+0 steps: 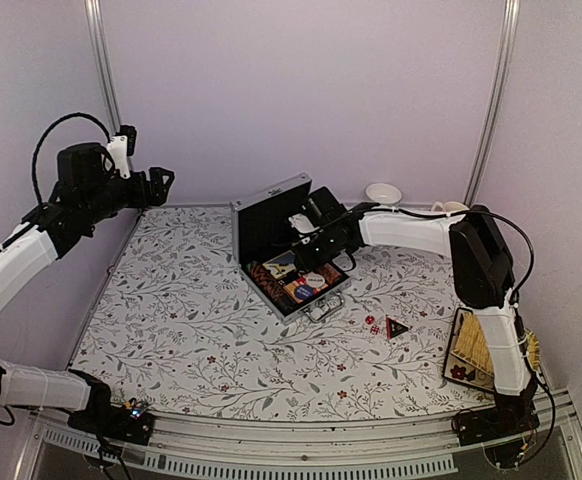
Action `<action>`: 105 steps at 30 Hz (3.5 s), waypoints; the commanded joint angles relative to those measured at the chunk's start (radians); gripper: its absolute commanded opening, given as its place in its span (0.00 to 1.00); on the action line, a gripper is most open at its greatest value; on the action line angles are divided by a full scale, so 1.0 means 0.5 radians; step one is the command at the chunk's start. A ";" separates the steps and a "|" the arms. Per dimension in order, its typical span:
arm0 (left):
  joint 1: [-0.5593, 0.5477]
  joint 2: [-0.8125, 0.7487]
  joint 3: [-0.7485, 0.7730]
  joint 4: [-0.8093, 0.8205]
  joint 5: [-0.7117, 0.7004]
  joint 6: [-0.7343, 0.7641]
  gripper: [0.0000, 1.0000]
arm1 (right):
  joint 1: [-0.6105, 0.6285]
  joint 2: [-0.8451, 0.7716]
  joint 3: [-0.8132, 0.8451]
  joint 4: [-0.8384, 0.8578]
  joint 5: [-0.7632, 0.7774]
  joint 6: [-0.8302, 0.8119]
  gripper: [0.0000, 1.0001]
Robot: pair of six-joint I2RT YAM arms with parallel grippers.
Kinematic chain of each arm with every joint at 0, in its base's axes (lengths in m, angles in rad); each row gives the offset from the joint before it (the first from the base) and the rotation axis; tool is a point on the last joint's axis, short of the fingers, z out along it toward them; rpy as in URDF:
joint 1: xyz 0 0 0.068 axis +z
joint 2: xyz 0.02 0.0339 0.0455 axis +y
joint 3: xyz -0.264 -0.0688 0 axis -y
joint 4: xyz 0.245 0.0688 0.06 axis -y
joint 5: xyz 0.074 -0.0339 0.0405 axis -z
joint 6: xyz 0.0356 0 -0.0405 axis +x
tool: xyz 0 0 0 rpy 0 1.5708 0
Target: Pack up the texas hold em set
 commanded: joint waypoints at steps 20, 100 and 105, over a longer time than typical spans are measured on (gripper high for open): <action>0.019 -0.010 0.010 -0.018 0.012 0.021 0.97 | 0.049 0.260 0.161 -0.049 -0.004 -0.086 0.14; 0.017 0.002 0.012 -0.023 -0.009 0.033 0.97 | 0.034 0.382 0.320 -0.120 -0.145 0.335 0.22; 0.018 0.005 0.013 -0.023 -0.013 0.033 0.97 | 0.026 0.383 0.321 -0.141 -0.073 0.354 0.22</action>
